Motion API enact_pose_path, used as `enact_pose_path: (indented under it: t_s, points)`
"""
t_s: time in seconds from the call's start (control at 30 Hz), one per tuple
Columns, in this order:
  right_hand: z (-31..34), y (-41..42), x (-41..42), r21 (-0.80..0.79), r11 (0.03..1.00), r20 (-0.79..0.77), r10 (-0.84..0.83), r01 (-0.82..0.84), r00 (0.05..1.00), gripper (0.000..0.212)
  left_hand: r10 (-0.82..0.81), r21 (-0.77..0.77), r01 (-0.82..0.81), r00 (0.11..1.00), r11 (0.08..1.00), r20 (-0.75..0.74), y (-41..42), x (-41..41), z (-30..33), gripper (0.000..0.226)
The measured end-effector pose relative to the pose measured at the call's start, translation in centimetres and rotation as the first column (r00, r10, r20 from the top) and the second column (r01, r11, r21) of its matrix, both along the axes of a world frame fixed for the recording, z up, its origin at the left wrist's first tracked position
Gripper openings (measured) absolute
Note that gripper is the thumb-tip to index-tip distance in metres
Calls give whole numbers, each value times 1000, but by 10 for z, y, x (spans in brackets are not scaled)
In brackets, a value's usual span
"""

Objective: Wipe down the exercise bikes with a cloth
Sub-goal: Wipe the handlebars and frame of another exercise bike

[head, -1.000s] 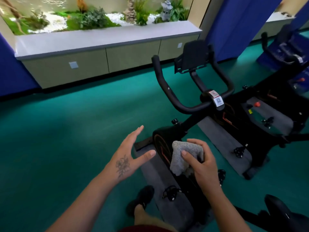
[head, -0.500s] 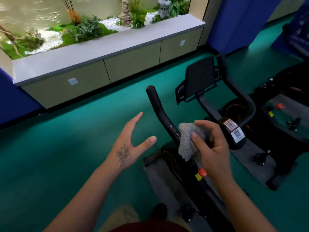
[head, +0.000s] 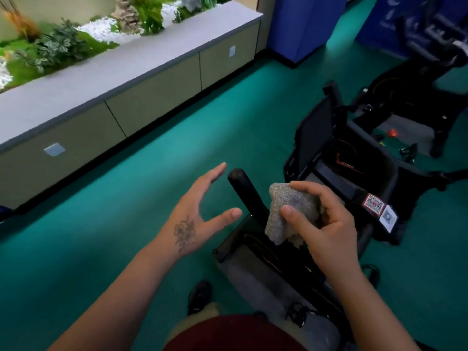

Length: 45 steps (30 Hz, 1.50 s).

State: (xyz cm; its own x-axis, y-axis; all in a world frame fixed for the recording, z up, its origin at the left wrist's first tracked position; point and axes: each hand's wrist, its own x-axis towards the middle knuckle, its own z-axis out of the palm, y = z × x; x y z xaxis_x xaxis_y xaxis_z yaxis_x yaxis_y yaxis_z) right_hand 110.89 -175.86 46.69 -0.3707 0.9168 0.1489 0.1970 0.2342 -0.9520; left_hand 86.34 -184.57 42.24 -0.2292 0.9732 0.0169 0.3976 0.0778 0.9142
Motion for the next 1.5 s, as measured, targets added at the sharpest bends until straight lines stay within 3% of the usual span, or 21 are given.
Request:
enact_pose_path:
  t_s: [0.3, 0.5, 0.7, 0.97, 1.2, 1.5]
  points:
    - [-1, -6, -62, 121, 985, 151, -137, 119, 979, 32, -347, 66, 352, 935, 934, -72, 46, -46, -2, 81]
    - [1, -10, -83, 181, 961, 235, -249, 210, 939, 29, -527, 107, 532, 847, 840, -75, 59, -51, -6, 91]
    - [-3, -15, -93, 264, 936, 318, -312, 232, 895, 29, -579, 138, 583, 812, 801, -71, 62, -55, -8, 97]
    - [-13, -27, -79, 171, 928, 380, -372, 331, 847, 28, -599, 142, 599, 799, 788, -48, 64, -55, -13, 98]
    - [-8, -22, -91, 165, 928, 327, -371, 334, 869, 29, -600, 148, 602, 798, 785, -62, 62, -57, -12, 94]
    - [-15, -30, -66, 73, 928, 472, -355, 366, 807, 28, -599, 138, 596, 801, 791, -23, 59, -54, -11, 95]
